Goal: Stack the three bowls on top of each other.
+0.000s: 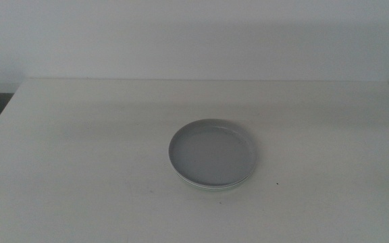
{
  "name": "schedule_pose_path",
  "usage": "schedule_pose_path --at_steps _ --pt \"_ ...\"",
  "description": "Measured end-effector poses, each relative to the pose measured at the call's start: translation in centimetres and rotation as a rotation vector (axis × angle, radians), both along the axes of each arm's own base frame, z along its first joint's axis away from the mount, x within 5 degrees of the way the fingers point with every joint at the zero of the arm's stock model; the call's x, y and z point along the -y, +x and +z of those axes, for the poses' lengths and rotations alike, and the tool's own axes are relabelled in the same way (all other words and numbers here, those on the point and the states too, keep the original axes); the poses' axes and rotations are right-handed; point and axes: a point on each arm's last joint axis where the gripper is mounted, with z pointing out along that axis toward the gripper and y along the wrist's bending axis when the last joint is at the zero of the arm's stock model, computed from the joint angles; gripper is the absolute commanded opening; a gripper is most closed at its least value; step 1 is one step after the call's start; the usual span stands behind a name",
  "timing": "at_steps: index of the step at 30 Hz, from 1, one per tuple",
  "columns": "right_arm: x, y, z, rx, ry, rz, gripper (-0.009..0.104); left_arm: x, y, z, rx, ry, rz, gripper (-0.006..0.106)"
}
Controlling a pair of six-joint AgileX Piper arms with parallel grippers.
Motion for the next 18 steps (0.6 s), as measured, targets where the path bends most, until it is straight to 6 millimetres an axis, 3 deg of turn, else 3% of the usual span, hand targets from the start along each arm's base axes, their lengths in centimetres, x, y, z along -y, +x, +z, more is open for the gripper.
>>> schedule_pose_path --at_steps 10,18 --pt "0.00 0.00 0.00 0.000 0.002 0.000 0.093 -0.51 0.02 -0.59 -0.037 -0.041 0.063 0.094" --pt "0.00 0.00 0.00 0.000 0.002 0.000 0.093 -0.93 0.07 -0.35 0.000 0.037 0.097 0.094"
